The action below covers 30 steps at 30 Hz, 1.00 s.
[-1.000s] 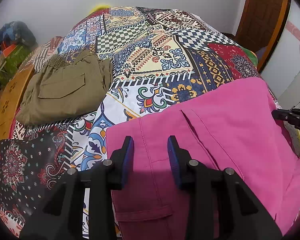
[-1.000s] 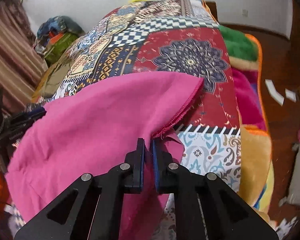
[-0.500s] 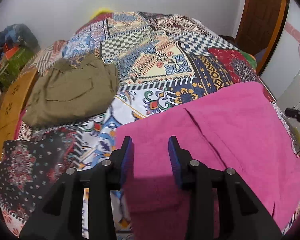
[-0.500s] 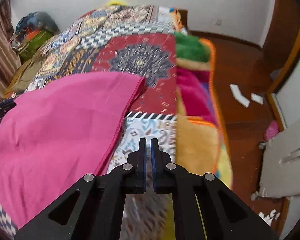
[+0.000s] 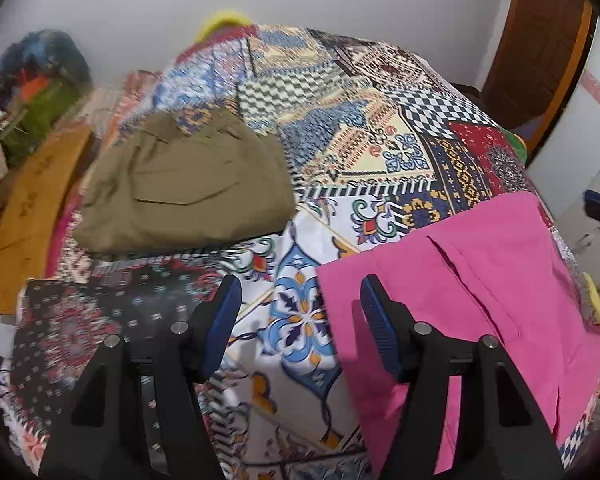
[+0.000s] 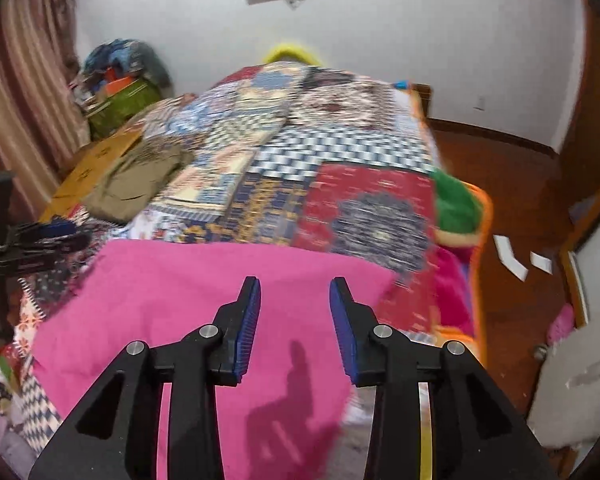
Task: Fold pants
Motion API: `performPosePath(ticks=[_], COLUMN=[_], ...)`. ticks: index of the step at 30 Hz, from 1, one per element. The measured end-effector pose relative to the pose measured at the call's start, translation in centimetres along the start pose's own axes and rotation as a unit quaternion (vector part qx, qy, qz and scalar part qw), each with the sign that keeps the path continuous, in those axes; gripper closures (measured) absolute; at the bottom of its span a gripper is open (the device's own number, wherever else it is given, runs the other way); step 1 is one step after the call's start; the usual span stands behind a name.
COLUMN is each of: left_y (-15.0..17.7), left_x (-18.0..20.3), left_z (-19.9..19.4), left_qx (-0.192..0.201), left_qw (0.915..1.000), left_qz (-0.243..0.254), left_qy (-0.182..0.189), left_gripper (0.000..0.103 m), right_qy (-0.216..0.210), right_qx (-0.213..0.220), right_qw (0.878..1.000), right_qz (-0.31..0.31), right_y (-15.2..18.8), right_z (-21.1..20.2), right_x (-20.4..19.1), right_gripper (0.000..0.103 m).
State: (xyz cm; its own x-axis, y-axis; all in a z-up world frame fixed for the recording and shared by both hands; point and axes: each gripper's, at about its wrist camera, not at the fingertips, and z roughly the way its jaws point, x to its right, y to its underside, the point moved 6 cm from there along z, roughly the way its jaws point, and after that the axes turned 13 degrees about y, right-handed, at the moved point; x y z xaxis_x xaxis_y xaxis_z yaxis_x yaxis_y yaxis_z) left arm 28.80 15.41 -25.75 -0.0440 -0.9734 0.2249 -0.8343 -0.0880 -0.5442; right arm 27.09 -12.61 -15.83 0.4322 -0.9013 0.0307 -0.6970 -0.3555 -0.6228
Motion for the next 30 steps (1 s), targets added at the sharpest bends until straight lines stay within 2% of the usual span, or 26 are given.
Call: performPosePath(ticks=[4,7,11,13,14,17,19,21,24,25,26,28,30], left_y=[0.0,0.4,0.4,0.2,0.2,0.4,0.4,0.4,0.8,1.0,1.3,1.9,2.8], left_x=[0.3,0.6,0.7,0.6,0.6,0.6,0.6,0.6,1.2,1.5,1.9,2.8,3.9], left_z=[2.6,4.3,4.9,5.0,5.2,5.2,4.7,3.3,0.5,-0.4,-1.6,-3.7,-6.0], left_qx=[-0.020,-0.035,-0.028,-0.027,-0.030,-0.037,-0.035,-0.027,-0.017,-0.013,-0.006,0.011,0.026], left_qw=[0.9992,0.9978,0.9962,0.9973,0.9979,0.9986,0.9993,0.9996,0.9998,0.9998,0.9997,0.9994,0.9989], left_qz=[-0.010,-0.017,-0.032,-0.027,-0.021,-0.004,0.010,0.008,0.010,0.015,0.022,0.032,0.038], left_qy=[0.033,0.054,0.076,0.063,0.054,0.038,0.010,0.004,0.007,0.004,-0.001,-0.005,0.000], left_gripper=[0.042,0.052,0.067,0.078,0.079,0.079,0.079,0.079,0.076,0.070,0.057,0.040,0.034], right_qy=[-0.025,-0.049,-0.048,-0.054,-0.054,-0.053,-0.042,-0.025,-0.003,0.001,0.003,0.001,-0.003], right_qx=[-0.026,-0.056,-0.105,-0.125,-0.127,-0.139,-0.140,-0.133,-0.109,-0.097,-0.089,-0.062,-0.036], right_qw=[0.999,0.996,0.990,0.986,0.986,0.985,0.985,0.987,0.991,0.992,0.993,0.997,0.999], right_qz=[-0.026,-0.045,-0.086,-0.095,-0.095,-0.090,-0.088,-0.088,-0.081,-0.077,-0.074,-0.056,-0.041], right_y=[-0.4,0.4,2.6,3.8,4.1,4.7,5.4,5.9,6.2,6.2,5.7,5.2,4.8], right_z=[2.3,4.1,6.1,6.6,6.5,5.4,4.2,2.9,0.2,-1.1,-1.7,-4.0,-5.7], right_x=[-4.0,-6.5,-8.5,-8.4,-8.1,-6.9,-5.6,-4.6,-3.4,-3.0,-2.8,-2.5,-2.6], right_gripper=[0.070,0.070,0.070,0.070,0.070,0.070,0.070,0.070,0.070,0.070,0.070,0.062,0.057])
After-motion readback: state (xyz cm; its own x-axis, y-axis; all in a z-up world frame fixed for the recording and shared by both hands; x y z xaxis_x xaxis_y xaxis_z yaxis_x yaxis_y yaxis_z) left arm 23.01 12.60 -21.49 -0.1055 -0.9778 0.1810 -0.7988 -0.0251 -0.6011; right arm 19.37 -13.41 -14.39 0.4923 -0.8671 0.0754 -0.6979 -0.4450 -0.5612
